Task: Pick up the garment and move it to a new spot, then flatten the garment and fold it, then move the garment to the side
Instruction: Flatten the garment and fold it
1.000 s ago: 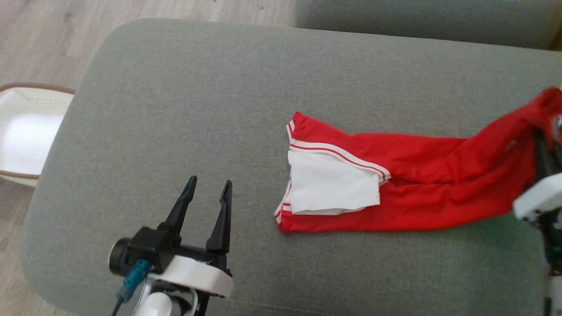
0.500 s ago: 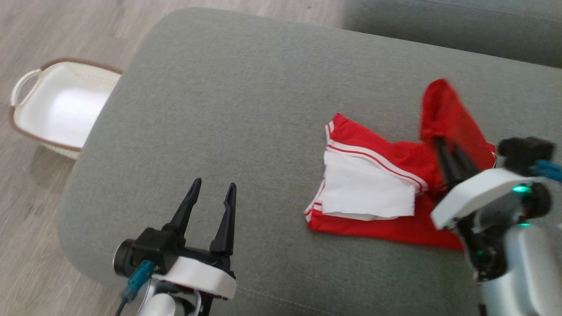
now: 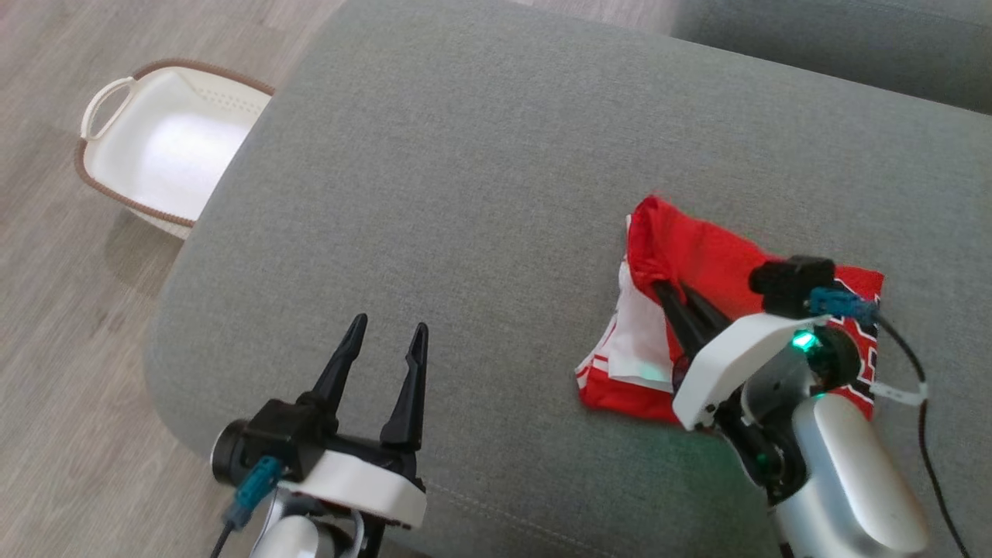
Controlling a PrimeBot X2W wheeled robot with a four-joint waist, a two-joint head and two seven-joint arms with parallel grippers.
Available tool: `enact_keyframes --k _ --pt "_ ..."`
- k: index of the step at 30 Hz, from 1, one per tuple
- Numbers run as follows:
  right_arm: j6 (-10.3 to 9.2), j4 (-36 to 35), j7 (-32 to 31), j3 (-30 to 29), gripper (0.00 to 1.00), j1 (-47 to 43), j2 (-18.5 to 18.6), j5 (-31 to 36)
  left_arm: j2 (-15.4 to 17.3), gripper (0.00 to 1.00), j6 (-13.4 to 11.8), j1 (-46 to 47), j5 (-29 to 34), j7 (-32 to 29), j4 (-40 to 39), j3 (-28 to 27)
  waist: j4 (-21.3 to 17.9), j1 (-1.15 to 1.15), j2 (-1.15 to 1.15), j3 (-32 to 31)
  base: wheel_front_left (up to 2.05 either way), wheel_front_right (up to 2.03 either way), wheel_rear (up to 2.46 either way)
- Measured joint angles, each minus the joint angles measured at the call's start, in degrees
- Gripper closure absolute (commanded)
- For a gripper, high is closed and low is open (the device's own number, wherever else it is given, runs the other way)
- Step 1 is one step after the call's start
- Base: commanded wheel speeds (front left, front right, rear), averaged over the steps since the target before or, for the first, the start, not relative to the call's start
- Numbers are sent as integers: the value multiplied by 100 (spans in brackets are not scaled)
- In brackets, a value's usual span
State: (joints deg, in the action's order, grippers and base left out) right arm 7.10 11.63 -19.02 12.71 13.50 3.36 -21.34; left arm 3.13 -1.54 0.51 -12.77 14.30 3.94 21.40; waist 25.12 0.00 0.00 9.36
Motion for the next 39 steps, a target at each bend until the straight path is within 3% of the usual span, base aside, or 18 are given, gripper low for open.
enact_keyframes --k 1,2,3,4,11,22,30,39 --pt "0 0 0 0 100 0 0 0 0 0 0 0 0 0 0 0 0 0 0 0 0 0 0" --pt "0 62 25 36 90 0 0 2 0 0 -4 2 -8 0 2 1 13 0 0 6 0 0 0" --pt "0 110 42 76 16 1 1 1 0 0 -5 5 -25 0 4 4 24 0 0 10 0 0 0" --pt "0 148 46 105 0 2 1 0 0 0 -16 7 -51 0 4 5 29 0 0 13 0 0 0" --pt "0 -146 461 59 0 10 1 -411 0 0 -57 7 -48 0 9 -10 -47 0 0 -8 0 0 0" --pt "0 -716 962 -992 0 -180 159 -335 -3 0 -51 3 -30 0 7 -208 -615 0 0 -115 0 0 0" --pt "0 -298 1909 -1172 0 -751 323 -280 -8 0 -38 -109 137 0 81 -567 -1230 0 0 -452 0 0 0" --pt "0 234 2929 -1090 0 -1440 313 -294 -7 0 64 -632 177 0 181 -886 -1638 0 0 -965 0 0 0"
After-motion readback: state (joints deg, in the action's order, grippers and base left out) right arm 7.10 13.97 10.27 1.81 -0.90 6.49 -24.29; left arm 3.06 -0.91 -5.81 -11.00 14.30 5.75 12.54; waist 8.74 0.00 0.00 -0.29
